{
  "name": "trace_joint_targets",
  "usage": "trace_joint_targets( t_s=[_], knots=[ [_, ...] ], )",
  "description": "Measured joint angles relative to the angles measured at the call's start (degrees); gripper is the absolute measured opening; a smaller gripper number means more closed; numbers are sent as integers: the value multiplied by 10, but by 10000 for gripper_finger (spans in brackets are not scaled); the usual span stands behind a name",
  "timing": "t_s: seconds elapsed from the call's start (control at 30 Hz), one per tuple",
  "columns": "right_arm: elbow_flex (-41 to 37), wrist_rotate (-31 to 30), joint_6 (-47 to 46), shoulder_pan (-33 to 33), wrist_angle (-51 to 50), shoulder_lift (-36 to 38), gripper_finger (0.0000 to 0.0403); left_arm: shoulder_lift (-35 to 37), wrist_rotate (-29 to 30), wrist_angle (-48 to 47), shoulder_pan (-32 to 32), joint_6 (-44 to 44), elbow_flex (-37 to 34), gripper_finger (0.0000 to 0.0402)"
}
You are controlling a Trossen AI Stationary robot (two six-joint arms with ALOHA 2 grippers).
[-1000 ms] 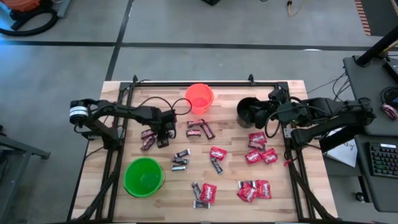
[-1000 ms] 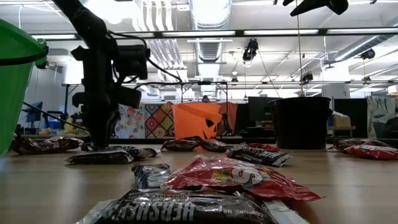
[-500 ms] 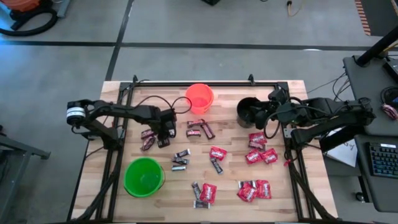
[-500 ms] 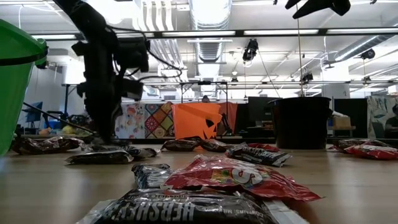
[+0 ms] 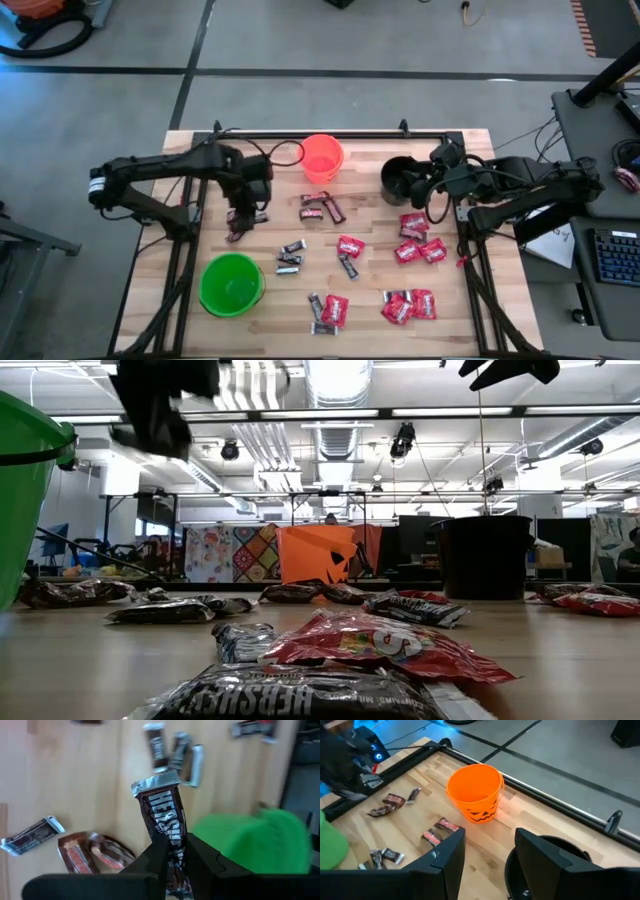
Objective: Sort candy
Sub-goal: Put the black chocolate into the green bucket
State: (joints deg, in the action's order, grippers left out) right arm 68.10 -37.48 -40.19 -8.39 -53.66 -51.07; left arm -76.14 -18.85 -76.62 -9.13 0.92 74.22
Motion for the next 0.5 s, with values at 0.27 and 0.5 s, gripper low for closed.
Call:
trace_joint_targets(
  t_s=[0.27,0.5],
  knots=[
    [0,53,7,0,1,0,166,43,3,-24,175,170,76,37],
    [0,141,1,0,-1,0,166,49,55,-7,347,307,73,37]
  ],
)
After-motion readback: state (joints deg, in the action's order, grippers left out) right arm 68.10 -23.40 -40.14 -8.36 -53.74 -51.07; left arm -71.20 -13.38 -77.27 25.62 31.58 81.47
